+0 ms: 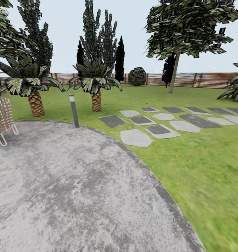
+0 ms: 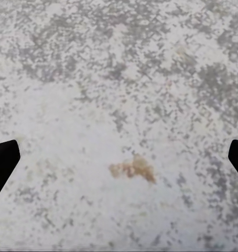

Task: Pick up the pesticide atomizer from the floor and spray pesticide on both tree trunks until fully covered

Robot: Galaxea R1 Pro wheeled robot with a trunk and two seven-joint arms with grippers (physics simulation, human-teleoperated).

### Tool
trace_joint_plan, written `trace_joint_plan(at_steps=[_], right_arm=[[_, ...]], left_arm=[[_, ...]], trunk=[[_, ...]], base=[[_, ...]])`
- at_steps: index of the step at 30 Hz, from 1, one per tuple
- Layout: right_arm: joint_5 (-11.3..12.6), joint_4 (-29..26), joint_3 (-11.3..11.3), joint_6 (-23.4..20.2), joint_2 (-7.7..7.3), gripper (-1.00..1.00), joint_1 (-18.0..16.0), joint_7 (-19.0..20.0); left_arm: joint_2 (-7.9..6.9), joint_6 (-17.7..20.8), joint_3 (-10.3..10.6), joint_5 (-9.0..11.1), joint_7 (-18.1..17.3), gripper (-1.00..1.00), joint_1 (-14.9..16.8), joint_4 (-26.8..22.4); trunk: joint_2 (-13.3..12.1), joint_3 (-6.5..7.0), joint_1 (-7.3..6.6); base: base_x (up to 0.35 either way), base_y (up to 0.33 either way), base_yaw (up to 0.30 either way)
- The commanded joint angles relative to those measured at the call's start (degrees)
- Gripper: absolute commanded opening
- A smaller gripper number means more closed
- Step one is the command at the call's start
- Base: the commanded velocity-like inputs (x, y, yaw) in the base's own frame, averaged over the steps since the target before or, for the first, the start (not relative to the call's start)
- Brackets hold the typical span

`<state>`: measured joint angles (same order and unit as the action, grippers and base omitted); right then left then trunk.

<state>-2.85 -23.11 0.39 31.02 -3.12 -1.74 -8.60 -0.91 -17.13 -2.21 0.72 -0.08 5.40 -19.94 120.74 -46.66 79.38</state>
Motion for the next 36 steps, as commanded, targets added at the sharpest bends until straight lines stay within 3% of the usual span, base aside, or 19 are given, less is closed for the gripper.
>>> trace_joint_plan(at_steps=[1,36], right_arm=[[-0.3,0.0,0.0,0.1,-0.01,1.00,0.0,-0.3],[-0.3,0.0,0.1,0.1,-0.03,1.00,0.0,-0.3]], left_arm=[[0.03,-0.2,-0.1,0.1,0.0,1.00,0.0,0.1],[-0.15,-0.2,-0.1,0.1,0.0,1.00,0.0,0.0]], trunk=[[0.4,-0.29,0.22],[0.4,-2.21,0.22]], base=[[0.000,0.000,0.243],[0.000,0.000,0.243]])
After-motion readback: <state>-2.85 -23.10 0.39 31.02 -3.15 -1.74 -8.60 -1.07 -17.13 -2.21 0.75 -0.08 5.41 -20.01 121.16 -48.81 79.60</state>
